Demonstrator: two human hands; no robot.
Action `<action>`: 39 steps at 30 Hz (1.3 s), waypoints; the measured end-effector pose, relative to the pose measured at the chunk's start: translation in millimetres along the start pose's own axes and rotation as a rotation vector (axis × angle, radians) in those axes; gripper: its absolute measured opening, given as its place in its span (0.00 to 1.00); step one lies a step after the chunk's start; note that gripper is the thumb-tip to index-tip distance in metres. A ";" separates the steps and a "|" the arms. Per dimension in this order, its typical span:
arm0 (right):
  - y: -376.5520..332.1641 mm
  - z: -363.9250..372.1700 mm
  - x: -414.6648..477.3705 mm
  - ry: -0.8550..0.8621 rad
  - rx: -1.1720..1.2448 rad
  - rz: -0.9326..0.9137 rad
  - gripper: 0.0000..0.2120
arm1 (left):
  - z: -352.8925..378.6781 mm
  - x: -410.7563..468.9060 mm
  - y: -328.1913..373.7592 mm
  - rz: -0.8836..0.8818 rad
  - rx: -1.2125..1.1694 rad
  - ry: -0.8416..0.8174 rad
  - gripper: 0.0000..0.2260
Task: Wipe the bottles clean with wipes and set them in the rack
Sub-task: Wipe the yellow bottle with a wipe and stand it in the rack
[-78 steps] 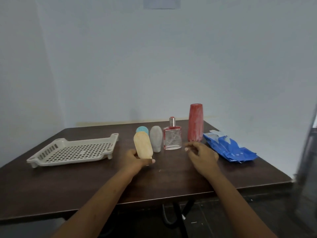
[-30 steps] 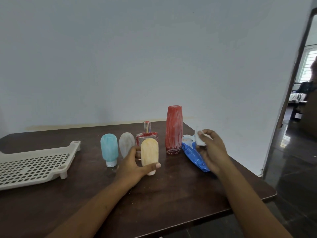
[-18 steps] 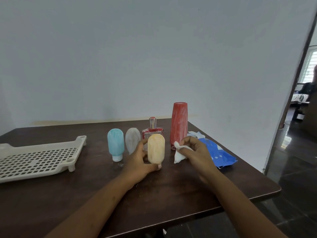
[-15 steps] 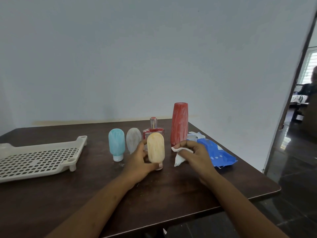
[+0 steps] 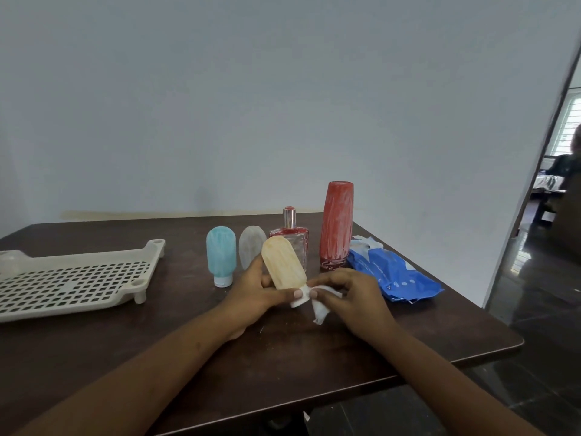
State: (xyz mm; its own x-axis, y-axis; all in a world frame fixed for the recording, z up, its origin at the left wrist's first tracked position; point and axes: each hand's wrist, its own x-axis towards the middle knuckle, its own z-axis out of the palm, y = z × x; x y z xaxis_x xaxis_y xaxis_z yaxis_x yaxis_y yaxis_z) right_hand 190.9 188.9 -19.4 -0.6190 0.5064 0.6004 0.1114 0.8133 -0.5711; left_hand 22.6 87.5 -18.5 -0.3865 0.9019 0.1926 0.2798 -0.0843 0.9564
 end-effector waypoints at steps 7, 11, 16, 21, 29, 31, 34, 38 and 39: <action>-6.2 2.9 -3.8 0.006 -0.035 -0.116 0.07 | -1.1 0.1 -0.6 -0.010 -0.046 -0.026 0.36; -6.4 3.0 -2.0 0.045 -0.025 -0.093 0.07 | -1.4 0.0 -1.7 -0.020 -0.055 -0.018 0.29; -12.1 4.3 -5.0 0.025 -0.069 -0.183 0.08 | -1.5 -1.1 -1.0 -0.016 -0.076 -0.021 0.33; -8.8 4.3 -0.5 0.085 -0.065 -0.166 0.08 | 0.8 -2.1 -0.6 -0.022 -0.086 -0.015 0.28; -9.6 3.4 -1.8 0.071 -0.064 -0.174 0.08 | 2.6 -5.9 4.3 0.002 -0.088 -0.034 0.22; -11.5 5.1 -1.4 0.062 -0.084 -0.195 0.08 | 2.3 -5.1 2.9 0.002 -0.104 -0.037 0.21; -11.5 4.6 -5.1 0.033 -0.084 -0.225 0.09 | 2.9 -5.7 5.3 -0.007 -0.113 -0.057 0.27; -8.1 3.3 -2.8 0.073 -0.006 -0.183 0.07 | 3.2 -6.2 6.8 -0.018 -0.076 -0.061 0.22; -8.7 4.3 -2.5 0.070 -0.008 -0.190 0.07 | 2.8 -6.7 7.1 -0.020 -0.067 -0.064 0.23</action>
State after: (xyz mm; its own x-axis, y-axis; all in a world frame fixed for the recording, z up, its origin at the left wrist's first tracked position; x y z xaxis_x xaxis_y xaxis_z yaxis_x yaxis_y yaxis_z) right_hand 188.2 179.3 -18.3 -0.5738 0.3618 0.7348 0.0035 0.8982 -0.4396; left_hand 29.7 82.0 -13.6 -0.3343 0.9286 0.1611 0.2119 -0.0925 0.9729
